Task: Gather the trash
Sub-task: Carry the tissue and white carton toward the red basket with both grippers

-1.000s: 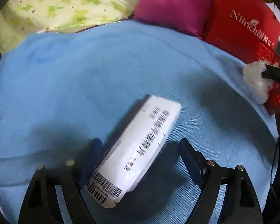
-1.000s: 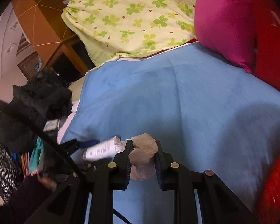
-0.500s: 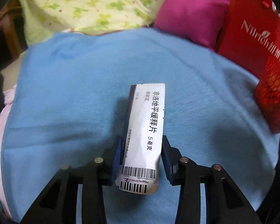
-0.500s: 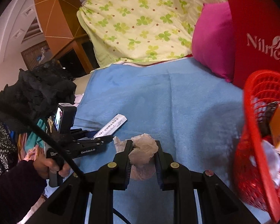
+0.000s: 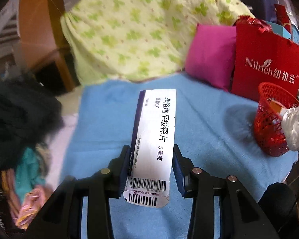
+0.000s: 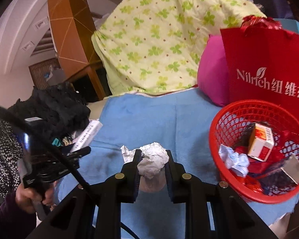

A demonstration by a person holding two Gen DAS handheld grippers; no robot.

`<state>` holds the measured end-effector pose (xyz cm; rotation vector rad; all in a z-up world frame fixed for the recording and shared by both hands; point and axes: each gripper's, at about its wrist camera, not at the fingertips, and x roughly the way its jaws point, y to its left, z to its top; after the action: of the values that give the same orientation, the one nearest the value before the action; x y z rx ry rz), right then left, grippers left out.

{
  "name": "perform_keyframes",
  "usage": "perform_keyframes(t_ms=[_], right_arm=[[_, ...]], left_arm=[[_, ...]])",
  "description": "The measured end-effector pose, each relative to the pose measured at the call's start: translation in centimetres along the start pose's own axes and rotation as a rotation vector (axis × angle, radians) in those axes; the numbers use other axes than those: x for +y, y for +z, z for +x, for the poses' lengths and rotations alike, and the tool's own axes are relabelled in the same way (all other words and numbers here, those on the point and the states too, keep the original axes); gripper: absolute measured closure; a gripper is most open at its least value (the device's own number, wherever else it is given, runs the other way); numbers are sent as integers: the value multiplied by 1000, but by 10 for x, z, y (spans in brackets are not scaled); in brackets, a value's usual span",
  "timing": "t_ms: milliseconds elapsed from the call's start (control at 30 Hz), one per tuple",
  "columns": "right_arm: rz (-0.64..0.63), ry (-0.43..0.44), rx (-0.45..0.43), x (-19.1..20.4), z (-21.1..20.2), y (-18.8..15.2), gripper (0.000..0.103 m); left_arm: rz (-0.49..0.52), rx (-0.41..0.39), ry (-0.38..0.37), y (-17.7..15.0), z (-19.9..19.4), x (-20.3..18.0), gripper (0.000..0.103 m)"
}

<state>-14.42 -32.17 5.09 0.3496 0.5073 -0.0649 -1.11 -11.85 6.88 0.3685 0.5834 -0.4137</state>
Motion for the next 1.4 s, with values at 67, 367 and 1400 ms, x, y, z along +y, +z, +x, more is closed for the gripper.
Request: perform_keyframes(t_ms=[67,367,1400], right_arm=[[4,10,-22,3,-14,0,80],[-19,41,-108,20,-70,-2,80],[23,72,-206,7,-117,-1,80]], left_arm=[[8,-33,12,1,-23,-4,60],[19,-133,60,-3,-93,-22,60],[54,-136,49,-7,-118,-62,59]])
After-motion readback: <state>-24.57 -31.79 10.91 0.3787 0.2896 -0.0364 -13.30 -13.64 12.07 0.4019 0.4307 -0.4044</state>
